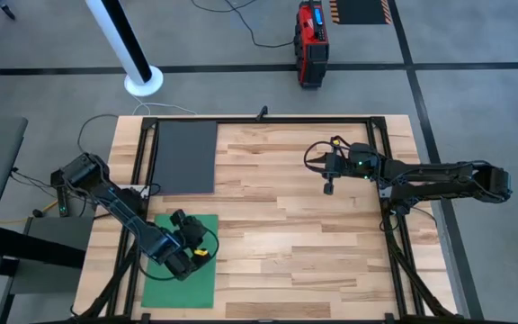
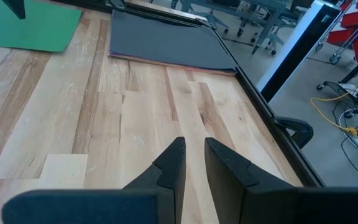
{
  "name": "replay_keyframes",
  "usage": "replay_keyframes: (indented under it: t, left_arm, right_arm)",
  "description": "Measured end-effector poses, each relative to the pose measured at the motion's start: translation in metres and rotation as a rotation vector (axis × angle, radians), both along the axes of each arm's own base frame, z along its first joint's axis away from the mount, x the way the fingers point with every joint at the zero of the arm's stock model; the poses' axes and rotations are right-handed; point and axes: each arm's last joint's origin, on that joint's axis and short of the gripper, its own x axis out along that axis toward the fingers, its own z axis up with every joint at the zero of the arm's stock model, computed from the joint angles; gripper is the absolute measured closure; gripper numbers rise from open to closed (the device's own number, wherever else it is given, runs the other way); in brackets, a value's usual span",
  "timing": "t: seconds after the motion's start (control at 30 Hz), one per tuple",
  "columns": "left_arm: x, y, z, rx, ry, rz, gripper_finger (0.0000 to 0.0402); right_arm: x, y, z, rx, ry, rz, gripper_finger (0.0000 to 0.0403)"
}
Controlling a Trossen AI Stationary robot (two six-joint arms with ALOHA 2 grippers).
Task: Organize paper
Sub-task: Move the black paper to the top center of the table
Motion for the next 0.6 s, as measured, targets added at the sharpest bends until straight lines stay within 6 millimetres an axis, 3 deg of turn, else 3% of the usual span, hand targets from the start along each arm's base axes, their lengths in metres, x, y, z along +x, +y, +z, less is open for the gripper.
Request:
replay_keyframes:
  t: [0.4,0.6]
  left_arm:
    - [0.003,-0.001,-0.011,-0.078,-0.174,-0.087,0.0401]
    - [0.0,0.009,-0.012,-0.114,-0.305,-0.15,0.0401]
  right_arm:
    - [0.0,0.0,0.0,0.0,0.0,0.0,0.0344]
    - [0.0,0.0,0.0,0.0,0.0,0.0,0.0344]
